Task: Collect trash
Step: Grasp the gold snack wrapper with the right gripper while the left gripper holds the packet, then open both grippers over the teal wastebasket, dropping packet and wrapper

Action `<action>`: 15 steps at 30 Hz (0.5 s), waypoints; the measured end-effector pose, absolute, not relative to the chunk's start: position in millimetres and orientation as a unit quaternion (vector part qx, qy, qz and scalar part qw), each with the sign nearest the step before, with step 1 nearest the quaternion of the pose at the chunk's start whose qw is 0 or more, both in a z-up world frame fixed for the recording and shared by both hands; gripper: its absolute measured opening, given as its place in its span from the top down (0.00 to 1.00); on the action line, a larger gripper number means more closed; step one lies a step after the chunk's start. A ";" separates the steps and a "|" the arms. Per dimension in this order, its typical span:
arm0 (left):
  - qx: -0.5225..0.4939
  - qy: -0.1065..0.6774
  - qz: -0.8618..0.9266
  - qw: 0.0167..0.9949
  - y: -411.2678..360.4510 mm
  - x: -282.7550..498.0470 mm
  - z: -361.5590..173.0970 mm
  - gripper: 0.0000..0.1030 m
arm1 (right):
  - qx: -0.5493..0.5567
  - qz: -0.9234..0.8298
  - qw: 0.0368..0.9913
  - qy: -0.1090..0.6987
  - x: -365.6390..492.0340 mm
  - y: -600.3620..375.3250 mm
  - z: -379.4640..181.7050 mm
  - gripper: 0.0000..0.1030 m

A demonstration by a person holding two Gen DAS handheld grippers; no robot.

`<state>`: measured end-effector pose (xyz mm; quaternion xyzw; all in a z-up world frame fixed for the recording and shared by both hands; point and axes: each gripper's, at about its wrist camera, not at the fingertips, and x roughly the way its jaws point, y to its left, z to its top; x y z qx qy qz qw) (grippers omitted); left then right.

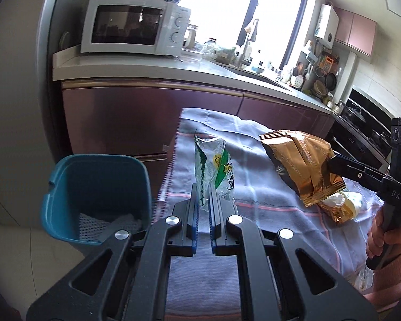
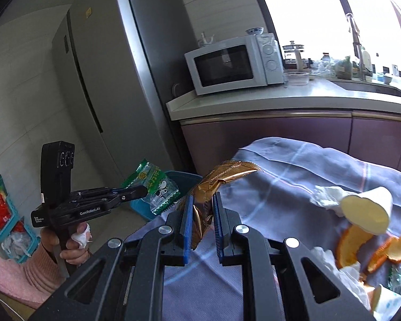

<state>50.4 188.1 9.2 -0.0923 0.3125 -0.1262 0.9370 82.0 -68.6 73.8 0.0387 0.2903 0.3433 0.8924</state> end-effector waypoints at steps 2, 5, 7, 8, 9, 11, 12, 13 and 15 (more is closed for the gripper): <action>-0.096 0.310 -0.105 0.940 206.2 49.7 9.5 0.93 | 0.029 0.360 0.885 0.294 88.9 -49.7 74.0 0.87; -0.100 0.310 -0.076 0.942 231.7 50.0 8.0 0.93 | 0.011 0.379 0.876 0.298 99.5 -22.3 73.1 0.87; -0.103 0.312 -0.060 0.942 246.9 51.3 5.5 0.93 | 0.005 0.390 0.870 0.302 106.0 -7.7 72.0 0.87; -0.104 0.314 -0.054 0.942 252.3 52.4 4.1 0.93 | 0.001 0.394 0.867 0.304 108.9 -1.0 71.2 0.87; -0.104 0.315 -0.047 0.942 258.4 53.4 2.5 0.93 | -0.003 0.397 0.865 0.306 112.7 6.6 70.2 0.87; -0.106 0.317 -0.036 0.942 268.8 56.3 -1.3 0.93 | -0.009 0.405 0.859 0.312 118.8 20.4 67.3 0.87; -0.108 0.319 -0.031 0.941 273.6 58.6 -3.4 0.93 | -0.013 0.407 0.857 0.314 122.4 26.9 66.1 0.87; -0.110 0.322 -0.028 0.940 278.0 60.7 -5.6 0.93 | -0.017 0.410 0.855 0.317 125.8 33.3 64.7 0.87; -0.115 0.327 -0.021 0.938 287.4 65.3 -10.7 0.93 | -0.025 0.414 0.851 0.324 132.8 46.4 60.8 0.87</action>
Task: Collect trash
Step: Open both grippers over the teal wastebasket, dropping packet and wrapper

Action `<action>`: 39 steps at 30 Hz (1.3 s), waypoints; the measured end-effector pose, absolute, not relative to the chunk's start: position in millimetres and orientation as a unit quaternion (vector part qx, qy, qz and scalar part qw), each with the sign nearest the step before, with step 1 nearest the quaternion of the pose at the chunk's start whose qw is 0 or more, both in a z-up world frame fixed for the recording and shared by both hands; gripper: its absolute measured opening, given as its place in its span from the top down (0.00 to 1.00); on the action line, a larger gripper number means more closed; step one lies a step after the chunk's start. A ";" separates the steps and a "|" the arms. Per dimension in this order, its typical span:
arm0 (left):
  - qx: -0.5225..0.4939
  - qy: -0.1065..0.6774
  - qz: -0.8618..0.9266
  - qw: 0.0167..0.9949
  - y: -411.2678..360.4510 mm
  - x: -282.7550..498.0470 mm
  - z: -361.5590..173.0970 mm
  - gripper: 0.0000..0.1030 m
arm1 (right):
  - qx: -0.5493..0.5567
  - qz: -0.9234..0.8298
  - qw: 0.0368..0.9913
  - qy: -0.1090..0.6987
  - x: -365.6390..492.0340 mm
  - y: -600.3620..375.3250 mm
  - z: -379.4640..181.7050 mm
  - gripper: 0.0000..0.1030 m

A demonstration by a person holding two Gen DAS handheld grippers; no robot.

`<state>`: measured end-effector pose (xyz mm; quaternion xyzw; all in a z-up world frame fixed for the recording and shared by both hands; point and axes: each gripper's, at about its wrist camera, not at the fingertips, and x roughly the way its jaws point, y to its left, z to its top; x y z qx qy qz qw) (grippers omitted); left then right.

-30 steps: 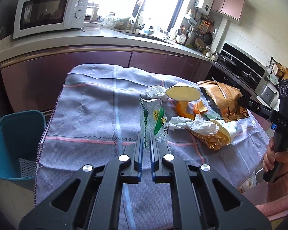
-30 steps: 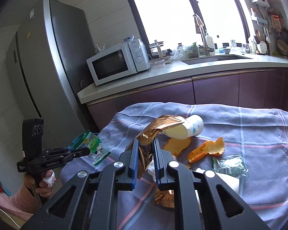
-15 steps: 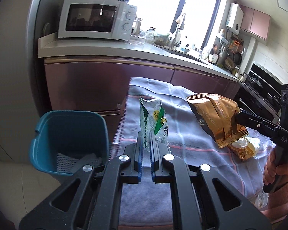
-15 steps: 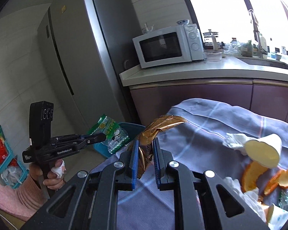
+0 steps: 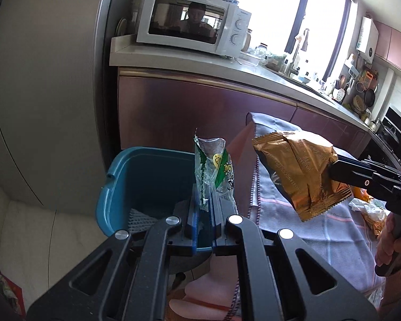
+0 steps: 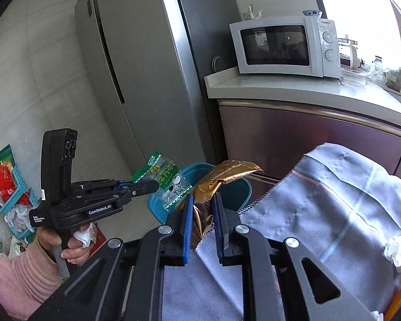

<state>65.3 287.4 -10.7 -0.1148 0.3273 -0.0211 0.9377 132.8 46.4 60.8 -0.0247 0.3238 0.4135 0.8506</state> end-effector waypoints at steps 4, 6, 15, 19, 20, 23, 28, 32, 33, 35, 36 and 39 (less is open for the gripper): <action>-0.120 0.337 -0.011 0.934 299.8 75.5 -19.6 0.93 | -0.039 0.418 0.842 0.339 146.2 69.7 52.4 0.87; -0.118 0.342 -0.006 0.932 302.0 80.3 -24.7 0.93 | -0.044 0.419 0.837 0.349 153.2 79.3 46.8 0.87; -0.113 0.376 0.016 0.920 301.9 109.4 -52.2 0.92 | -0.079 0.414 0.816 0.397 178.6 117.5 12.0 0.87; -0.114 0.388 0.019 0.914 303.8 119.3 -65.0 0.92 | -0.086 0.407 0.810 0.414 190.3 129.6 0.3 0.87; -0.114 0.391 0.020 0.913 303.6 121.4 -69.0 0.92 | -0.087 0.406 0.808 0.418 193.3 133.1 -2.8 0.87; -0.112 0.399 0.022 0.910 303.6 128.2 -78.1 0.92 | -0.091 0.403 0.802 0.432 200.6 140.3 -10.0 0.87; -0.111 0.414 0.020 0.903 302.1 140.4 -93.7 0.91 | -0.092 0.393 0.795 0.453 212.9 149.2 -21.4 0.86; -0.113 0.424 0.017 0.898 300.1 148.1 -105.0 0.90 | -0.090 0.386 0.794 0.461 220.8 152.7 -25.1 0.79; -0.114 0.427 0.015 0.897 299.9 150.2 -107.6 0.88 | -0.091 0.384 0.793 0.464 221.1 152.7 -26.0 0.78; -0.116 0.430 0.013 0.895 298.1 153.3 -112.5 0.82 | -0.088 0.382 0.792 0.467 222.9 152.8 -27.8 0.75; -0.114 0.432 0.014 0.895 296.6 154.8 -114.5 0.81 | -0.085 0.382 0.793 0.468 223.8 152.3 -27.9 0.74; -0.112 0.437 0.016 0.892 292.4 159.1 -119.3 0.81 | -0.081 0.380 0.796 0.465 223.0 149.4 -27.7 0.74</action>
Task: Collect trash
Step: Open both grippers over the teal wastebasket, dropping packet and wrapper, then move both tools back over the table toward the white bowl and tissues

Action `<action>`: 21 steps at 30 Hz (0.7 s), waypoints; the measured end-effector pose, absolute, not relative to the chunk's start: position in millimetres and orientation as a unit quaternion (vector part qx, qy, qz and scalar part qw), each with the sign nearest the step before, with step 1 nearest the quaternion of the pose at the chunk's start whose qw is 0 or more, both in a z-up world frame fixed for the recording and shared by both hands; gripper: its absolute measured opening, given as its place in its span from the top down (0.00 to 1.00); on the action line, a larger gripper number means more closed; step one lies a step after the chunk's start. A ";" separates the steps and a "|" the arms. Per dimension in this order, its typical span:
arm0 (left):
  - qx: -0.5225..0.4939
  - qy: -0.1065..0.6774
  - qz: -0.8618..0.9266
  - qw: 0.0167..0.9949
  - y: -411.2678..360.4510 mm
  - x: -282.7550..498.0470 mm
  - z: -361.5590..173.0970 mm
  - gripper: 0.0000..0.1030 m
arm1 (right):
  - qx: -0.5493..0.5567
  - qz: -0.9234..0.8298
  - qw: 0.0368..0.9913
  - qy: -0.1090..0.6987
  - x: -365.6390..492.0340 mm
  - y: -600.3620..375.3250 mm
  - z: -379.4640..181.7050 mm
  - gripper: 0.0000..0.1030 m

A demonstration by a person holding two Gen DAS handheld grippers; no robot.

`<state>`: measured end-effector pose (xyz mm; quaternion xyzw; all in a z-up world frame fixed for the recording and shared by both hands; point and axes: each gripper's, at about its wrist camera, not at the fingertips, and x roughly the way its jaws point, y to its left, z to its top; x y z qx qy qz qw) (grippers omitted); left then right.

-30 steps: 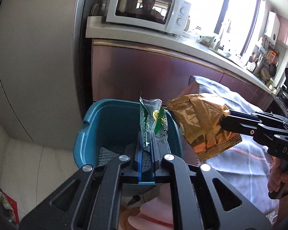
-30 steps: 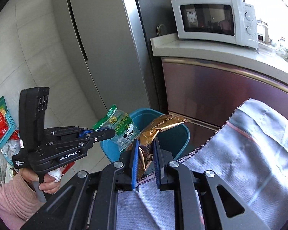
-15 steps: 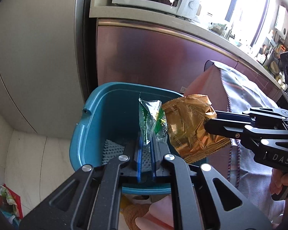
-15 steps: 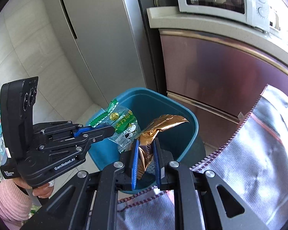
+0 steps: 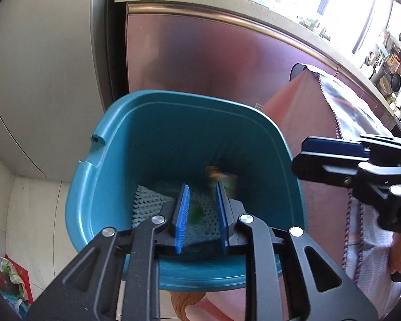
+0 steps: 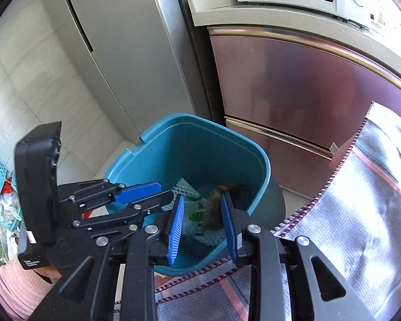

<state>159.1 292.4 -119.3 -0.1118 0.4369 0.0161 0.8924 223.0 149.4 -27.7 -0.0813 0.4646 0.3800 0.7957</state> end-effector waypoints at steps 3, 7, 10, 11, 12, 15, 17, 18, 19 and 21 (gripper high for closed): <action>-0.113 0.437 0.014 0.892 289.1 159.2 -121.0 0.81 | -0.074 0.380 0.798 0.462 219.3 142.5 -26.7 0.74; -0.111 0.426 0.007 0.898 285.1 153.3 -114.6 0.80 | -0.067 0.380 0.804 0.452 212.9 132.1 -23.2 0.74; -0.109 0.413 0.002 0.904 279.1 147.2 -104.6 0.80 | -0.060 0.381 0.808 0.445 204.8 121.3 -19.0 0.74; -0.107 0.407 -0.001 0.907 275.7 144.7 -100.2 0.80 | -0.057 0.382 0.810 0.441 201.6 117.7 -16.9 0.74; -0.105 0.401 -0.004 0.910 273.9 141.4 -96.0 0.79 | -0.055 0.382 0.812 0.437 198.3 113.5 -14.6 0.73; -0.097 0.379 -0.015 0.920 264.0 129.8 -79.8 0.76 | -0.045 0.385 0.819 0.422 186.8 99.1 -4.7 0.72; -0.093 0.366 -0.028 0.926 256.1 123.2 -68.6 0.74 | -0.038 0.387 0.825 0.409 177.7 87.9 3.7 0.70; -0.092 0.360 -0.037 0.928 252.3 119.8 -63.2 0.72 | -0.036 0.388 0.828 0.404 172.9 82.5 7.5 0.69; -0.089 0.354 -0.045 0.930 246.7 117.1 -58.1 0.72 | -0.034 0.388 0.831 0.397 167.7 76.4 11.8 0.69; -0.082 0.345 -0.060 0.933 240.3 106.4 -47.1 0.71 | -0.028 0.388 0.837 0.385 158.4 64.2 20.6 0.69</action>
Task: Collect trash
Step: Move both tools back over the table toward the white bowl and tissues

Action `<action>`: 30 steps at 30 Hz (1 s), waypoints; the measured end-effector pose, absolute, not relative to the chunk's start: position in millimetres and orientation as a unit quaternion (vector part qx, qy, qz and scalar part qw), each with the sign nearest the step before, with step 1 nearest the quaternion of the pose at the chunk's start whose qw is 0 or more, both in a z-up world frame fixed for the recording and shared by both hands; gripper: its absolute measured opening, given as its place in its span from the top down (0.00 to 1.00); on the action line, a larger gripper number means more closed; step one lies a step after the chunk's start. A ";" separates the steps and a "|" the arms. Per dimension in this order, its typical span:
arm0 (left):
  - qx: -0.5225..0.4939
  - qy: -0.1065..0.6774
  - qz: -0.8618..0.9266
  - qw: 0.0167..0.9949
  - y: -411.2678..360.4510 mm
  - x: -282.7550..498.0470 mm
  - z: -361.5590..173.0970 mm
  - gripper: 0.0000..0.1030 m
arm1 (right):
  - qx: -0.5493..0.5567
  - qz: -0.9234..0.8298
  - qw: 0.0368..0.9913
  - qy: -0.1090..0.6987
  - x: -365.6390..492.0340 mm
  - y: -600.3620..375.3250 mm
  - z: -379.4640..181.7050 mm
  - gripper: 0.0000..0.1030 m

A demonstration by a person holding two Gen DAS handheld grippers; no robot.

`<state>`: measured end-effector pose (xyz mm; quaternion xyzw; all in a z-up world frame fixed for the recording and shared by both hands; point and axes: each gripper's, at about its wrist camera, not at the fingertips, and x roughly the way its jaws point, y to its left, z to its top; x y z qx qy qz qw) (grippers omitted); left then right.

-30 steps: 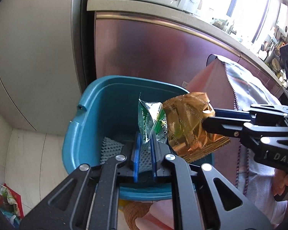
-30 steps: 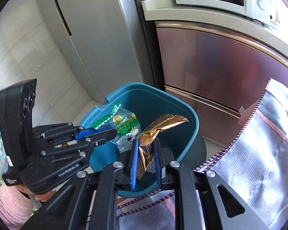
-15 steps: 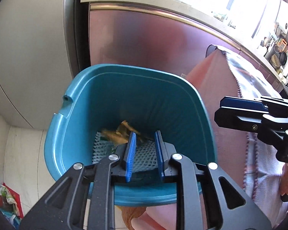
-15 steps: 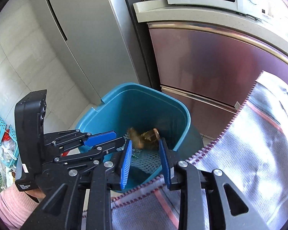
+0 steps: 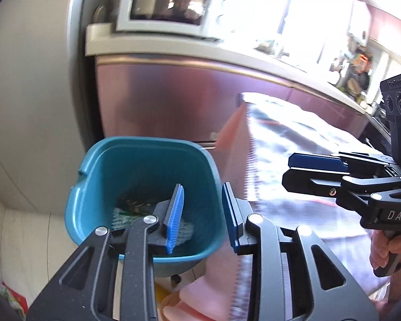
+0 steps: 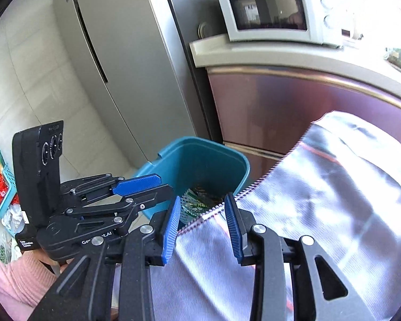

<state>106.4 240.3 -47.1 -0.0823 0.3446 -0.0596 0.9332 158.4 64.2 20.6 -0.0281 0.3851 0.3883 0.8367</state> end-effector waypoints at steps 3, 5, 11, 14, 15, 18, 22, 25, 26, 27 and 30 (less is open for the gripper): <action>-0.076 0.333 -0.090 0.936 221.4 96.0 -35.9 0.70 | -0.016 0.382 0.849 0.365 143.7 40.7 34.4 0.65; -0.073 0.327 -0.113 0.936 207.9 90.6 -28.3 0.70 | -0.005 0.374 0.857 0.355 134.5 21.7 41.7 0.64; -0.054 0.320 -0.181 0.928 154.3 77.2 -16.2 0.69 | 0.029 0.333 0.879 0.340 109.4 -39.5 52.4 0.62; -0.043 0.323 -0.212 0.922 124.8 73.1 -14.6 0.69 | 0.043 0.299 0.891 0.339 96.5 -71.0 52.5 0.61; -0.041 0.324 -0.221 0.919 114.5 70.9 -14.5 0.69 | 0.046 0.287 0.895 0.339 91.3 -82.0 51.8 0.60; -0.030 0.330 -0.250 0.910 84.9 65.6 -16.4 0.69 | 0.052 0.250 0.905 0.339 78.0 -111.8 48.7 0.59; -0.013 0.336 -0.281 0.899 46.4 63.0 -21.6 0.69 | 0.068 0.203 0.915 0.342 62.4 -154.2 42.3 0.59; 0.001 0.339 -0.298 0.892 22.8 60.7 -27.0 0.68 | 0.077 0.169 0.920 0.344 52.5 -181.8 35.0 0.58; 0.005 0.341 -0.302 0.890 15.7 59.7 -27.8 0.68 | 0.082 0.159 0.922 0.344 49.1 -190.3 33.1 0.58; 0.008 0.343 -0.306 0.888 8.5 60.8 -29.5 0.68 | 0.086 0.150 0.923 0.345 47.0 -197.2 31.3 0.58; 0.013 0.350 -0.318 0.881 -5.1 67.3 -33.9 0.68 | 0.096 0.131 0.924 0.346 42.2 -214.1 26.8 0.58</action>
